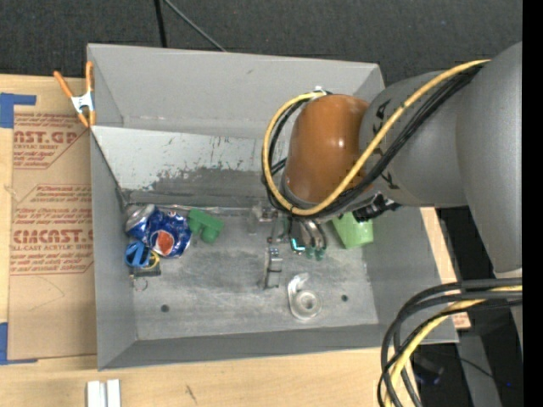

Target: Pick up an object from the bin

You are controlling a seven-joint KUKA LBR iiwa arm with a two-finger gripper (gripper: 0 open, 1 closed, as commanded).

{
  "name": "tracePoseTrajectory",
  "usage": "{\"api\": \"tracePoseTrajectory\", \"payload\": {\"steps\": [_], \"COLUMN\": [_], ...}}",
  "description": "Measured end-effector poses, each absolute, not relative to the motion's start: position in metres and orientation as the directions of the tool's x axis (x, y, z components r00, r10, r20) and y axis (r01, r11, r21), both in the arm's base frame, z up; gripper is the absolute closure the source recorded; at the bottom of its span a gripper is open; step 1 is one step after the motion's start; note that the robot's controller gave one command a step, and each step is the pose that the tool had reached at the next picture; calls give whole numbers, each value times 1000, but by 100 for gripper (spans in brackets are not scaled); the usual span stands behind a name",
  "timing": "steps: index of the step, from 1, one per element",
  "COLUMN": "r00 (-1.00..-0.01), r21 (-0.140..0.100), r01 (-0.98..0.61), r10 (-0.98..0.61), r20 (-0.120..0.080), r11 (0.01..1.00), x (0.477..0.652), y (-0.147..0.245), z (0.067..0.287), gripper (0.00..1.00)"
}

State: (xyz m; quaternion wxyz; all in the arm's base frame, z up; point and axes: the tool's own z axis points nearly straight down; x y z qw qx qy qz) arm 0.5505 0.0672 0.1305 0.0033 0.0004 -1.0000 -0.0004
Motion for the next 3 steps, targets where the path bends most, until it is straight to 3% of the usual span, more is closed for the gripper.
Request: {"api": "tracePoseTrajectory", "payload": {"steps": [1, 2, 3], "r00": [-997, -990, -991], "r21": [4, 5, 1], "r01": [-83, -142, -135], "r10": [-83, -142, -135], "r20": [-1, -3, -2], "r11": [997, 990, 991], "x": [576, 559, 560], "y": [162, 243, 238], "z": [81, 97, 96], "gripper": [0, 0, 100]}}
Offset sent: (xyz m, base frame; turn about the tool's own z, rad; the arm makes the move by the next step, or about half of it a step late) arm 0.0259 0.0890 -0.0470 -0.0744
